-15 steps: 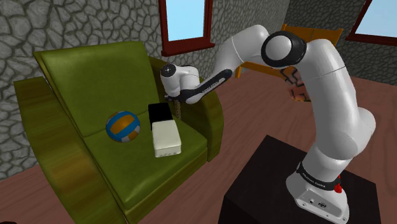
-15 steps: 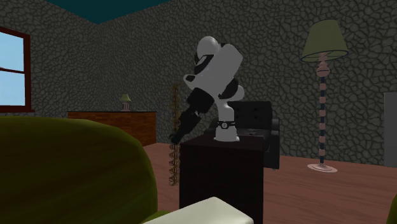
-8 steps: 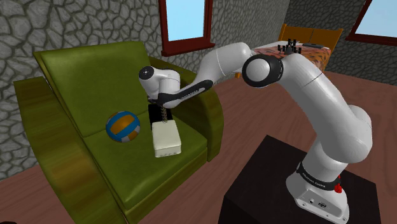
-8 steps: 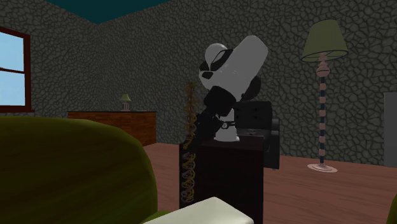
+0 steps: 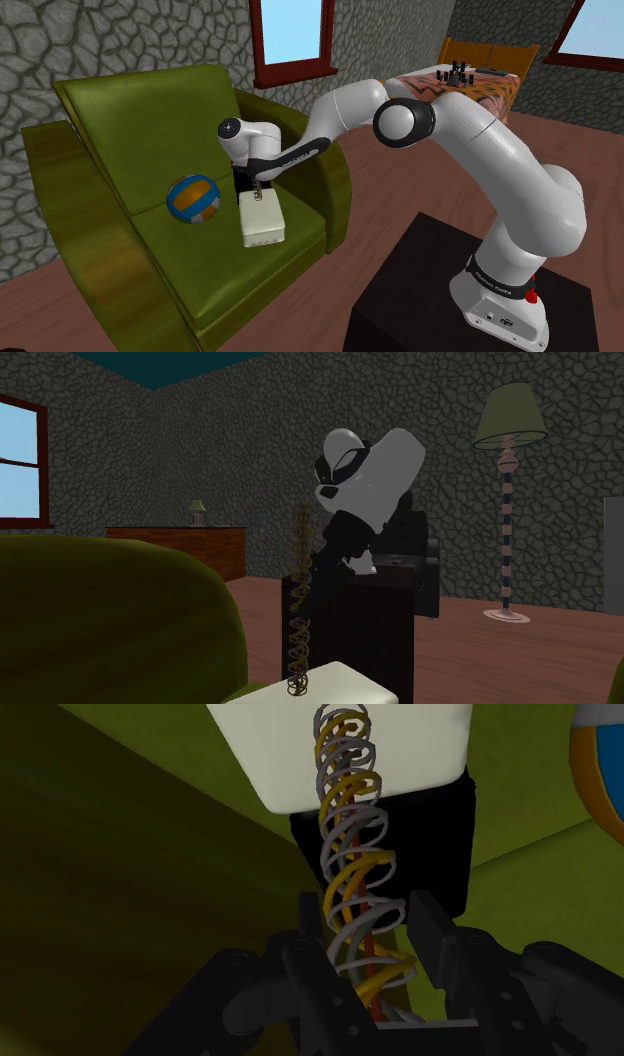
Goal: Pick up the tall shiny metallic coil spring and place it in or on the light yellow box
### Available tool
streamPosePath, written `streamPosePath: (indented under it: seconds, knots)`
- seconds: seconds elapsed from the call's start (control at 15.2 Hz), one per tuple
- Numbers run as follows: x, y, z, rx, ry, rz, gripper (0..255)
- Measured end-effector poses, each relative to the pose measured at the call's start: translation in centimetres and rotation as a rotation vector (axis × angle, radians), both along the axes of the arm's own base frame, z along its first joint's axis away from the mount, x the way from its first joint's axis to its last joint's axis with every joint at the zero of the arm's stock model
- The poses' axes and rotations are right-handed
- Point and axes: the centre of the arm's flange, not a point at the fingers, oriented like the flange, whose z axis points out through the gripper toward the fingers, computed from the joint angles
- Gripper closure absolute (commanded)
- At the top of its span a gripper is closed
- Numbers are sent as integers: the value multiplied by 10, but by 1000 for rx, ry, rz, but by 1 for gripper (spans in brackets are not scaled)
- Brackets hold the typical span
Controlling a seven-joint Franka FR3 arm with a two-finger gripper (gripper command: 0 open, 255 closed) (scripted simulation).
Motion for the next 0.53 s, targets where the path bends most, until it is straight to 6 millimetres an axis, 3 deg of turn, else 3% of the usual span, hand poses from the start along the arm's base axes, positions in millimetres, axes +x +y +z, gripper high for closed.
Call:
streamPosePath:
  seconds: [0.2, 0.53]
  knots:
    - [1, -1, -15, 0, 0, 0, 255]
    - [1, 0, -19, 0, 0, 0, 255]
